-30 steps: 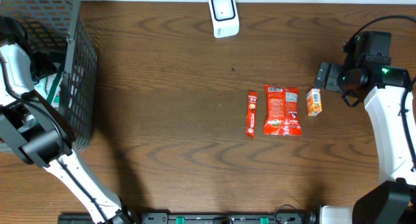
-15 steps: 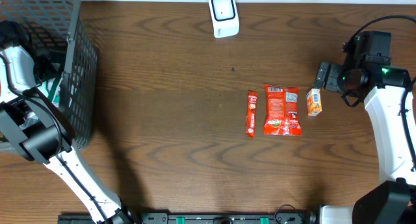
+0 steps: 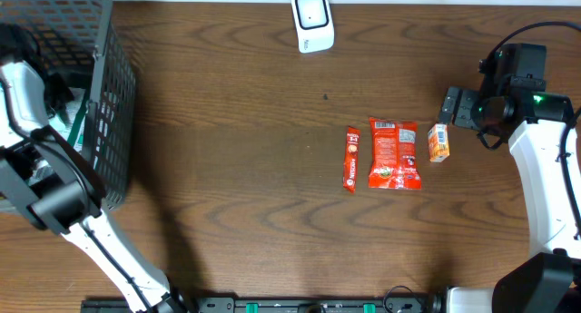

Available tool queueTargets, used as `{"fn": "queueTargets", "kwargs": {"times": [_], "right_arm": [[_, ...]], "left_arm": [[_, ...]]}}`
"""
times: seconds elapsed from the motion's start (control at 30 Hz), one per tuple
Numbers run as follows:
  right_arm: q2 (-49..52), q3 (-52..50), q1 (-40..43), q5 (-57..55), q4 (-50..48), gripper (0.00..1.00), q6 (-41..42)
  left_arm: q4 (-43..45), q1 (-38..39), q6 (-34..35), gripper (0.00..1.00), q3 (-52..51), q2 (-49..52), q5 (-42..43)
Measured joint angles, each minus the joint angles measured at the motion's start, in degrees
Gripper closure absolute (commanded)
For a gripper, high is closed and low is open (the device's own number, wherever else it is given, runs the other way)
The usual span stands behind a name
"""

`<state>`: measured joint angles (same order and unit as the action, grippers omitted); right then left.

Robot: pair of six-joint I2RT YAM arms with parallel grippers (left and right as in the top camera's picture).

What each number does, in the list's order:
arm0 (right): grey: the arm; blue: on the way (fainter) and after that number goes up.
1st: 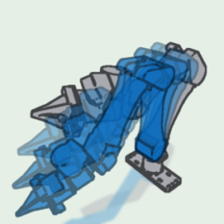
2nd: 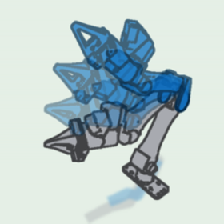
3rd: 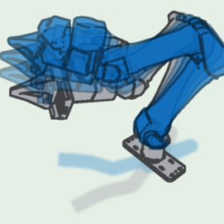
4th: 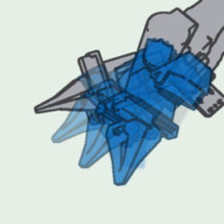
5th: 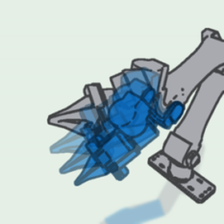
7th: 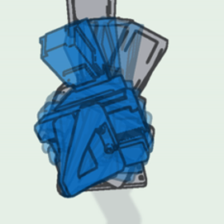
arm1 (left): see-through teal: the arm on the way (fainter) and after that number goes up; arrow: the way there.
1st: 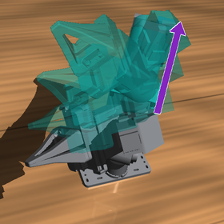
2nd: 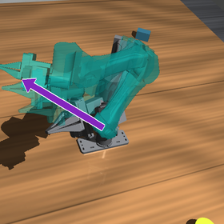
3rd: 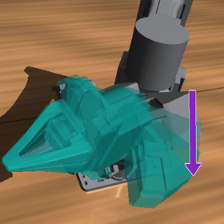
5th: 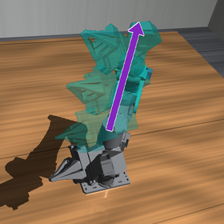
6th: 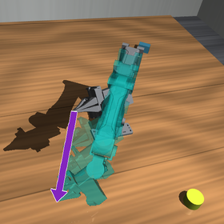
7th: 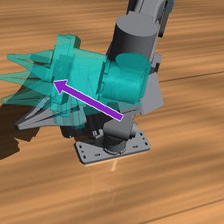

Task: Scan the item barcode
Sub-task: 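Grasp the mint-green Freshening wipes packet with the left gripper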

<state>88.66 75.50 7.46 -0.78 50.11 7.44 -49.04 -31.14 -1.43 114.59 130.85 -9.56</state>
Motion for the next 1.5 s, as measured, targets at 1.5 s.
{"fn": "queueTargets", "kwargs": {"times": [1.5], "right_arm": [[0.0, 0.0, 0.0, 0.0, 0.0, 0.01, 0.0]], "left_arm": [[-3.0, 62.2, 39.5, 0.87, -39.1, -40.0, 0.7]]}}
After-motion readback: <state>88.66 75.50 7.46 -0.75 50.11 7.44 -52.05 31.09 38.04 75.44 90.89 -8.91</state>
